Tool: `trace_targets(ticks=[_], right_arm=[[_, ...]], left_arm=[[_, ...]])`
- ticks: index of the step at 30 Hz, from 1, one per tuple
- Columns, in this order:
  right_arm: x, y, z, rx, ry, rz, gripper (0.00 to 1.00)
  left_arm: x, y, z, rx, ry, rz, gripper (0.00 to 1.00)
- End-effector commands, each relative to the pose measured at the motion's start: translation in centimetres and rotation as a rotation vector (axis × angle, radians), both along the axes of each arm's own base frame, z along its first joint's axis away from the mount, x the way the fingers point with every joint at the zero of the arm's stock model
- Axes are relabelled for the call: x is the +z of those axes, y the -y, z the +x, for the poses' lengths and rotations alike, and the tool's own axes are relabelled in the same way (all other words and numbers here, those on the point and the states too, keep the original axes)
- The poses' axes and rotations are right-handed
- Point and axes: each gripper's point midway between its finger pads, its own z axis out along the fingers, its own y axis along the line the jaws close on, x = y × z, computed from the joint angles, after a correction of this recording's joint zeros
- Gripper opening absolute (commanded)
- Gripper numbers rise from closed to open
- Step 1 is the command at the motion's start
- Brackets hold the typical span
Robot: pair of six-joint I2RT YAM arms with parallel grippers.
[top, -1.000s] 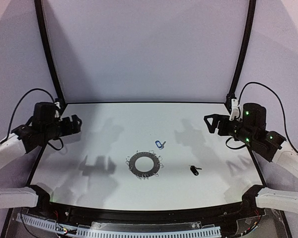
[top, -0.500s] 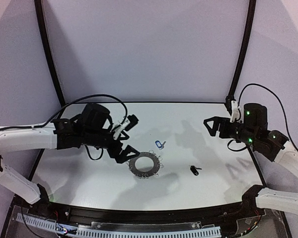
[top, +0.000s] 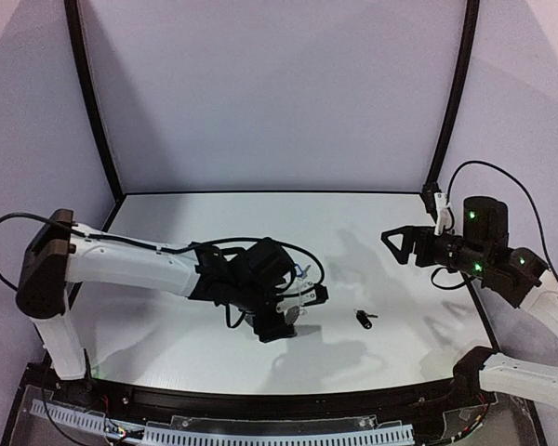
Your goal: Put the keys on the keyring
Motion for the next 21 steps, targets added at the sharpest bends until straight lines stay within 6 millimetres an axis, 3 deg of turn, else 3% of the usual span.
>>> trace_targets(ticks=[1,10,21], right_arm=[[0.6,-0.3,-0.7,0.052,0.015,-0.013,0.98],[1.1,-0.5,-1.7,0.086,0.053,0.008,0.98],[1.4,-0.1,-2.0,0.090,0.076,-0.024,0.98]], left_arm=[[-0.1,-0.3,1.6,-0.010,0.096,0.088,0.77],[-2.4,0.1,1.5,-0.072,0.075,0.171,0.59],[-4.3,1.0,1.5,-0.092,0.045,0.202,0.48]])
